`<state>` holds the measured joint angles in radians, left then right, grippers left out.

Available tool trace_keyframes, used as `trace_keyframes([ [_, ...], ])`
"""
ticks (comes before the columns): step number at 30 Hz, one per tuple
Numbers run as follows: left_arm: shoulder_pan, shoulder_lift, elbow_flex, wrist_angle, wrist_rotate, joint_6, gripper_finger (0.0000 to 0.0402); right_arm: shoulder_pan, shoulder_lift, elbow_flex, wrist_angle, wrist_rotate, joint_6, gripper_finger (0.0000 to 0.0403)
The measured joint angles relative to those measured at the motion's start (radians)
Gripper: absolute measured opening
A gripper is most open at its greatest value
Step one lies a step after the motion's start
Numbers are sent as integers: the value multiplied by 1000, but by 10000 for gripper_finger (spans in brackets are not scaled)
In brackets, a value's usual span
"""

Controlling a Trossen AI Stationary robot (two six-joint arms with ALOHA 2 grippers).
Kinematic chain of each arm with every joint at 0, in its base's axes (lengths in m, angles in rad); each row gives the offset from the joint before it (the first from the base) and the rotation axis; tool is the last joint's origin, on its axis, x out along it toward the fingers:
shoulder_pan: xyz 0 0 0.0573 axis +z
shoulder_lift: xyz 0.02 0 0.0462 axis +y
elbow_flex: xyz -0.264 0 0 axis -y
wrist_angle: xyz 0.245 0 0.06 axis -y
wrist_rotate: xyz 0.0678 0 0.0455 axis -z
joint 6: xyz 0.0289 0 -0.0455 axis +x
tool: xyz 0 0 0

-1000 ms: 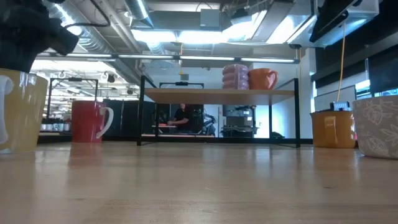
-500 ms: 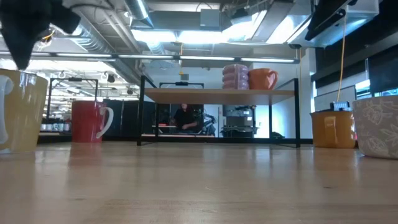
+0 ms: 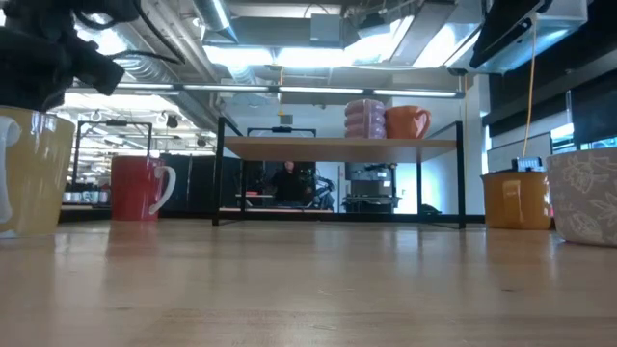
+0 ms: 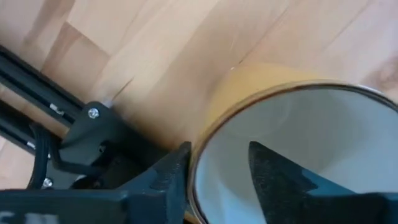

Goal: Place coffee mugs
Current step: Put the brown mug on the shelf

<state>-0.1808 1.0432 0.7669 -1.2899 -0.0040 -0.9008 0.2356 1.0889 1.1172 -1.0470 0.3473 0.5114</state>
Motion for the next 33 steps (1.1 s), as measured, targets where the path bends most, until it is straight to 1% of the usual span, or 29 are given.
trace_keyframes([
  [3,5,0,-9,25,0,31,112,0,2,0,5,1,0,198],
  [8,5,0,-10,94,-8,109,31,0,10,0,4,1,20,198],
  [9,5,-1,-10,111,-5,113,20,0,11,0,3,1,24,198],
  [12,5,0,-10,165,-14,127,17,1,9,-2,16,1,31,198],
  [14,5,1,-7,197,-15,127,17,1,5,-27,61,-7,28,198],
  [19,5,45,76,226,-39,140,17,1,-15,-137,251,-118,-6,198],
  [25,11,194,250,233,-53,261,17,1,-15,-282,542,-222,-24,198],
  [27,19,256,318,232,-57,307,17,1,-15,-324,642,-235,-28,198],
  [30,37,346,427,234,-56,379,17,1,-14,-367,771,-245,-79,198],
  [33,59,432,546,229,-57,448,17,0,4,-372,829,-244,-161,198],
])
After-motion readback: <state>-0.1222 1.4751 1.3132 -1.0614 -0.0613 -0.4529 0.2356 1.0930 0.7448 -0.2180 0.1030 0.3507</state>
